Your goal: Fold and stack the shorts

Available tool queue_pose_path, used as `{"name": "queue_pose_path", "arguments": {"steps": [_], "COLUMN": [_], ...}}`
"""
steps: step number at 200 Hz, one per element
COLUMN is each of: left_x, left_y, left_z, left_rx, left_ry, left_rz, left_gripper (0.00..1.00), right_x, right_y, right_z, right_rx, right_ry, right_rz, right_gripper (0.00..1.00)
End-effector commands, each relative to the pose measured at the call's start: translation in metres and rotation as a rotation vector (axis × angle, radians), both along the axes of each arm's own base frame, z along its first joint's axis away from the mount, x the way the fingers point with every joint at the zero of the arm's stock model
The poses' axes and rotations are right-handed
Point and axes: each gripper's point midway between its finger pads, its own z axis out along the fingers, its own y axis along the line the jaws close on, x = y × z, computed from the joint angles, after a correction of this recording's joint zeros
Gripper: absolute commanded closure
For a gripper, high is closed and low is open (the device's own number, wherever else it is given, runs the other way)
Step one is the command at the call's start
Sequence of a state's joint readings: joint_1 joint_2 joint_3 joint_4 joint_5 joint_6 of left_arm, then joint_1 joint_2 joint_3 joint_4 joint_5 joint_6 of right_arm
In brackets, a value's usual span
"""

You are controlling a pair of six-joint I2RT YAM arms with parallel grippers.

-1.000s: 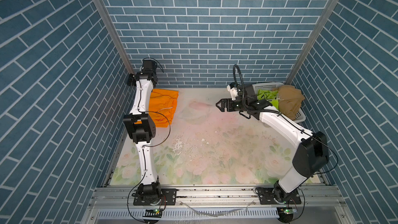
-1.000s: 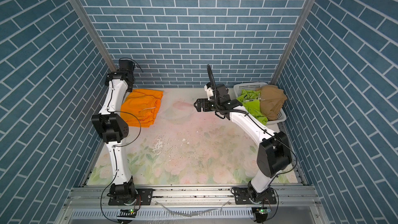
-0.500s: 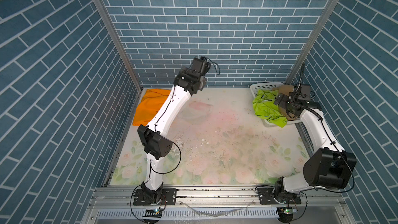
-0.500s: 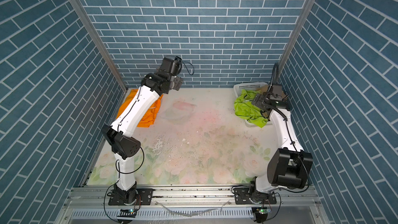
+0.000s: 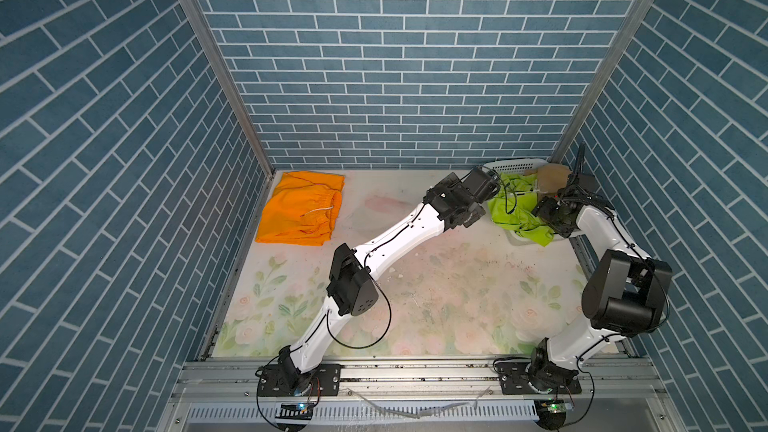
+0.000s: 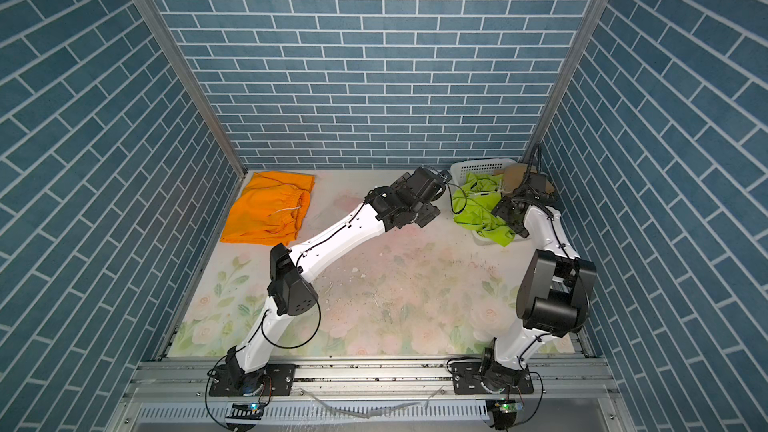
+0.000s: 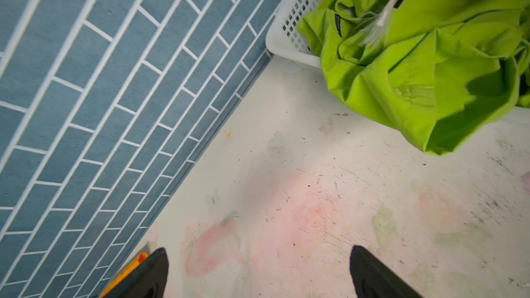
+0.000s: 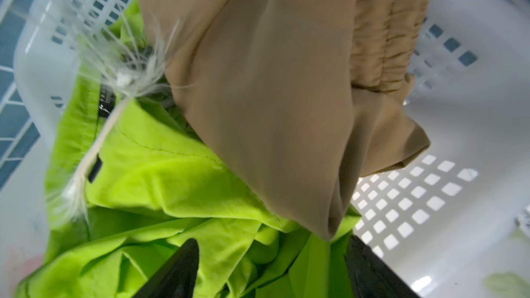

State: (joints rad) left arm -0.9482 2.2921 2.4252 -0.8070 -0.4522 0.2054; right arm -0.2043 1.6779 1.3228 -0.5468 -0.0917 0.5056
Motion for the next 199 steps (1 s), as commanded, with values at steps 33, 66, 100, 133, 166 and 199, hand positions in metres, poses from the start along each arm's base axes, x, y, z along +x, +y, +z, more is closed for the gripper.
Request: {"name": "queue_pose_path", "arguments": {"steps": [33,66,100,133,166,199], "left_x": [-0.004,-0.007,-0.002,-0.004,-0.013,-0.018], "left_y": [0.003,0.018,0.054,0.081,0.093,0.104], "left_z": [-0.003,0.000,0.013,0.026,0.032,0.032], "left_rx": [-0.054,-0.065,-0.175,-0.225,-0.224,-0.220], "left_ry": [0.064,0.081,0.144,0.151,0.149,0.142], "left_rz": [0.010,0.039,0.115,0.151,0.162,0.178], "left_gripper": [0.00,0.00,0.00,0.01,0.00,0.01], "right_x": [0.007,0.016,0.039,0.065,0.079,0.073], "right_y": [0.010,0.025,0.067,0.092,0.095,0.129], "right_z": [-0.002,0.026,0.083,0.174,0.269,0.380], "right_rx": [0.077,0.102,0.108,0.105,0.065,0.168], "right_ry": [-0.017,-0.081,-0.187,-0.369,-0.569,-0.860], "right_rz": [0.000,0.037,0.150,0.234,0.285,0.447], "right_gripper": [0.87,1.00,1.00,1.00,1.00,1.00]}}
